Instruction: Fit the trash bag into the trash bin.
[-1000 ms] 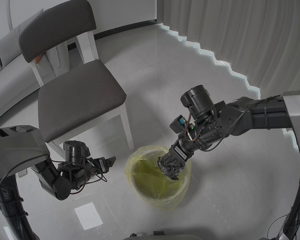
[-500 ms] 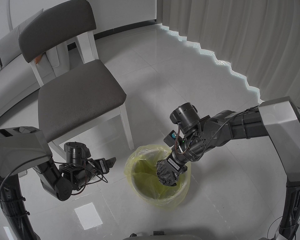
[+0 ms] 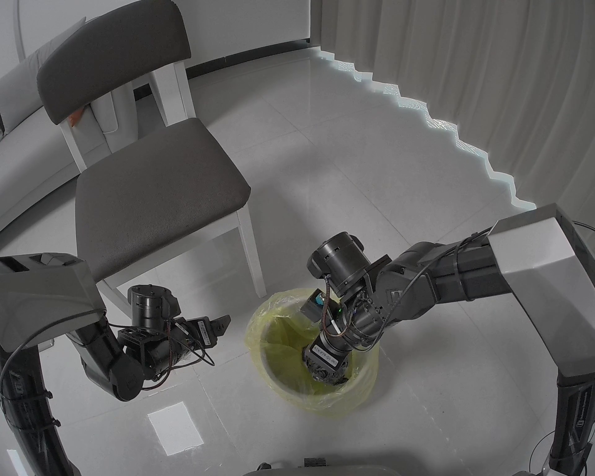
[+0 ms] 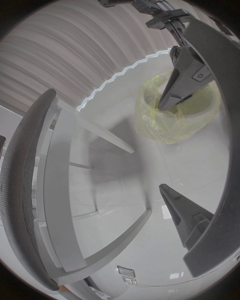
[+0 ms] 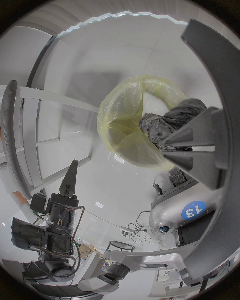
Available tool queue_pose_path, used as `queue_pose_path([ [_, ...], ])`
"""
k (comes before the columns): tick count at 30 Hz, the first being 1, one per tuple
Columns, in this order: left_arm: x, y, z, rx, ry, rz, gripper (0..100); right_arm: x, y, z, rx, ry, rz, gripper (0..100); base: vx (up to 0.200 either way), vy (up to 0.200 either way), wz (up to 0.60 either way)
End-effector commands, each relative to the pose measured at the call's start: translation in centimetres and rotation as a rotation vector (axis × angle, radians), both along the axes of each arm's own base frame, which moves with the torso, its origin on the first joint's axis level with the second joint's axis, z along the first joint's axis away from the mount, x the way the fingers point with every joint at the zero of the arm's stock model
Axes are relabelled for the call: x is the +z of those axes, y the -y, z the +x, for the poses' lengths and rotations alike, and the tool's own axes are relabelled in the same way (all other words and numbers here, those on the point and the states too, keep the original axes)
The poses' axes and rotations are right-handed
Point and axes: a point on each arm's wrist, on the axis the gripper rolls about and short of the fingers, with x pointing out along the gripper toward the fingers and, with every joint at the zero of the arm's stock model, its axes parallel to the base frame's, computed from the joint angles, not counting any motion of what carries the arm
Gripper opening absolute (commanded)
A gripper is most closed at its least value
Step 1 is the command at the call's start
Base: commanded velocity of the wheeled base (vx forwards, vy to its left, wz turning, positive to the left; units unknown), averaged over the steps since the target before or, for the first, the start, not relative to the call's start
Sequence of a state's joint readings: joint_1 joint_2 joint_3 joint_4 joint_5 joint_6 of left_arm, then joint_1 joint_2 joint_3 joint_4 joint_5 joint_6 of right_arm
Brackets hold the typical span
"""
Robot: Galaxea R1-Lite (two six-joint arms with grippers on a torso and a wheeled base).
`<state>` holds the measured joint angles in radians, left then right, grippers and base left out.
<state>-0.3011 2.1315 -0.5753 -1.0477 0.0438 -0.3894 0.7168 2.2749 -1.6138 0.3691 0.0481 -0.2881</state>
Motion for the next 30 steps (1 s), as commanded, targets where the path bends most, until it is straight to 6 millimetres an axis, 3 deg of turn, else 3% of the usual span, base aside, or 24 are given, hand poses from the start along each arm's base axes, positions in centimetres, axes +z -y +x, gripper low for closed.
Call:
queue_pose_path([
  [1,-0.3,-0.1,-0.2,0.001,-0.004,0.001,100,-0.4,-0.3,-0.4,0.01,-0.012,-0.008,0,0.0,0.0,0.0],
  [8,-0.6,-0.1,-0.3,0.001,0.004,-0.001,100,-0.1,-0.3,-0.6,0.01,-0.007,-0.001,0,0.0,0.0,0.0],
  [15,-0.6,-0.1,-0.4,0.002,0.001,0.001,100,-0.2,1.2,1.0,-0.06,-0.013,0.01,0,0.0,0.0,0.0],
  [21,-0.7,-0.2,-0.4,0.003,0.001,0.0,100,-2.1,1.7,2.4,-0.089,-0.033,-0.002,0,0.0,0.0,0.0],
  [30,-0.6,-0.1,-0.4,0.001,0.008,-0.002,100,-6.6,0.1,5.4,-0.105,-0.044,-0.015,0,0.0,0.0,0.0],
])
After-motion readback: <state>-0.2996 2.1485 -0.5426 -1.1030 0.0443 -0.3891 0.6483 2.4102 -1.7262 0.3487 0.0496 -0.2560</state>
